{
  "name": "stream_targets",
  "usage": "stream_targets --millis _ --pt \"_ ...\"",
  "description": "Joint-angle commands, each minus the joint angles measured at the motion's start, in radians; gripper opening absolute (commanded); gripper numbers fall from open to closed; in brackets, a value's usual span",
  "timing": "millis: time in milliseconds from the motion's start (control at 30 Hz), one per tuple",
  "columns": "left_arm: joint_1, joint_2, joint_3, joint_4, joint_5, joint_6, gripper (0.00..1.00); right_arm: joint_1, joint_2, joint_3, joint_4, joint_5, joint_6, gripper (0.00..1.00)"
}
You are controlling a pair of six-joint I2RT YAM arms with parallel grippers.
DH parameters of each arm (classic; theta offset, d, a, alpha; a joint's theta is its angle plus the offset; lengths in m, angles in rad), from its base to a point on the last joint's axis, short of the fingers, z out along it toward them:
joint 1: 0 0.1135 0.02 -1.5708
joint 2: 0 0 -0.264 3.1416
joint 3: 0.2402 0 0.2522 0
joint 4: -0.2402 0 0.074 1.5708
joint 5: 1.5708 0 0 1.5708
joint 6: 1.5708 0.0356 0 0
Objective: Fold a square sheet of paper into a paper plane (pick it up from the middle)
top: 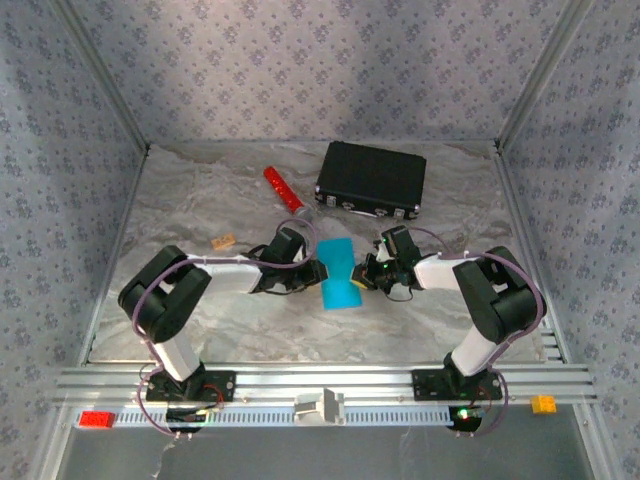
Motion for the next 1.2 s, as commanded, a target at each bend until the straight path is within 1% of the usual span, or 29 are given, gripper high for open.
stream_targets --millis 0,233,533,967,1167 --pt "-0.005 0.034 0.024 0.010 0.030 0.005 0.31 0.002 0.026 -0.028 -0.150 0.100 0.006 0.05" --pt "-0.012 0.063 0.042 0.022 0.049 0.011 0.30 0.003 0.030 -0.030 -0.151 0.101 0.004 0.05" --pt "-0.019 0.057 0.043 0.042 0.050 0.016 0.30 0.003 0.028 -0.028 -0.154 0.102 0.004 0.05" --pt "-0.018 0.049 0.019 0.120 0.060 0.006 0.33 0.003 0.028 -0.028 -0.156 0.102 0.004 0.05" --pt "-0.016 0.036 0.008 0.128 0.050 0.002 0.34 0.002 0.023 -0.027 -0.157 0.102 0.004 0.05"
